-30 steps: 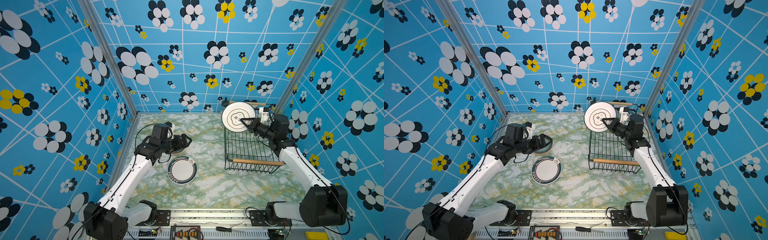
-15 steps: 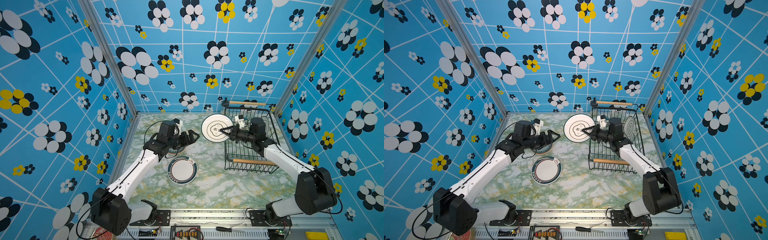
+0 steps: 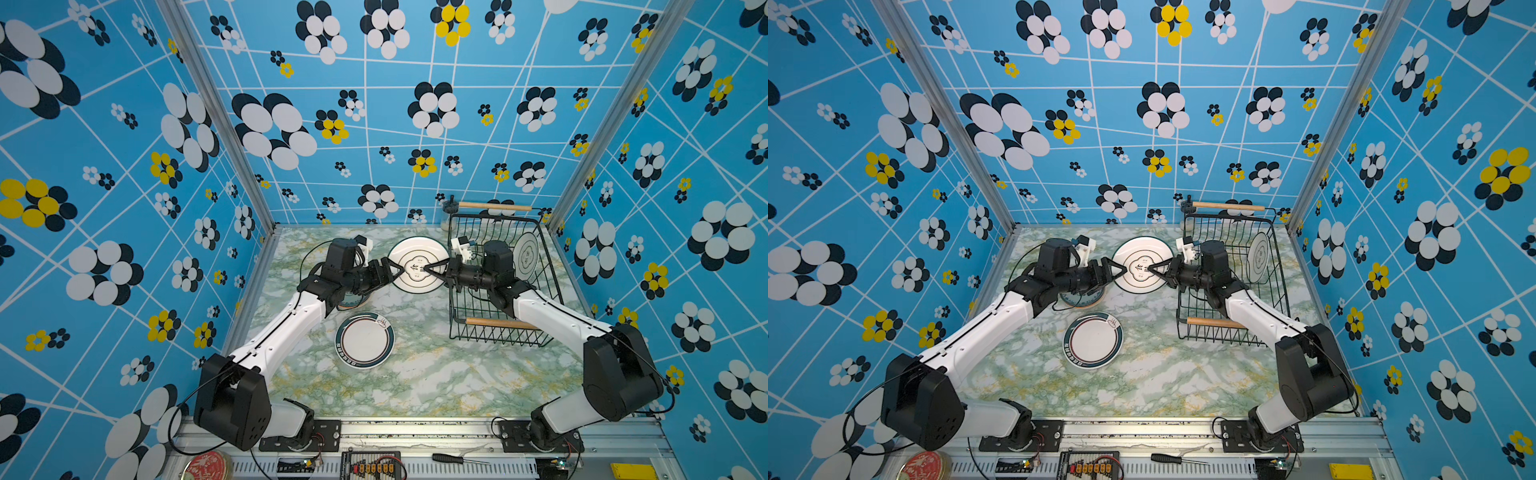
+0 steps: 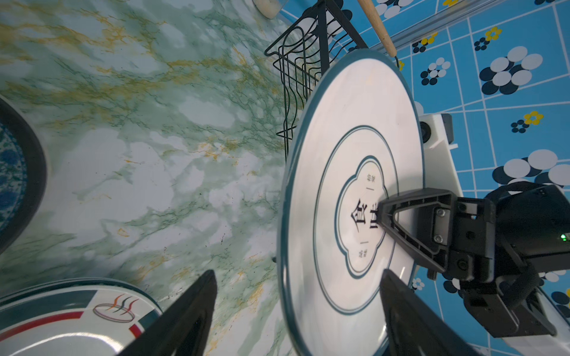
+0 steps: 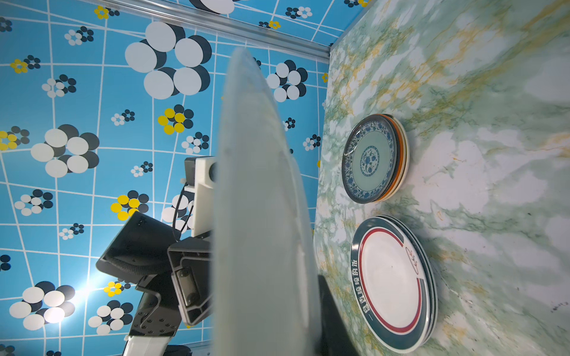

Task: Unload the plates from the dish rack
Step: Place the plate among the plates.

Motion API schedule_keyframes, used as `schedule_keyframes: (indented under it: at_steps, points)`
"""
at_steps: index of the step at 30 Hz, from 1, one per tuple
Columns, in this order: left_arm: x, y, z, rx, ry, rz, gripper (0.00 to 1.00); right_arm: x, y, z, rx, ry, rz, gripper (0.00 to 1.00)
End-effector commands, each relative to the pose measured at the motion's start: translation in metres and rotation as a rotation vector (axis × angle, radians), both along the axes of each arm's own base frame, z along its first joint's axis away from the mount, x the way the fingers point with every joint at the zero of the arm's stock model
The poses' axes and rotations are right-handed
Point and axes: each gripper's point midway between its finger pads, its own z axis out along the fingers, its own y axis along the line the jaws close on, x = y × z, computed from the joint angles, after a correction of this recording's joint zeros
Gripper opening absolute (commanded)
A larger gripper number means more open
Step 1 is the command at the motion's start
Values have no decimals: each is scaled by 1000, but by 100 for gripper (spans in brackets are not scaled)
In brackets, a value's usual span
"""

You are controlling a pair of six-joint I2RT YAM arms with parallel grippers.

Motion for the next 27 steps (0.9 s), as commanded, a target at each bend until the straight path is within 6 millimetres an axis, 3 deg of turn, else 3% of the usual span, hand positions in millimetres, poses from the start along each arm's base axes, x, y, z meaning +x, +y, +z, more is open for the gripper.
schedule_keyframes:
  at_steps: [1,16,24,27]
  points:
    - [1,-9,11,-34,-30,-32,74,-3,9,19,48,-57,38,17]
    - [-2,-15,8,-67,-20,-72,29,-10,31,19,31,-60,106,20]
    - [-4,-15,3,-56,3,-77,14,-8,34,15,16,-57,108,37]
    - [-5,-13,1,-39,19,-74,11,-7,34,17,16,-65,98,48]
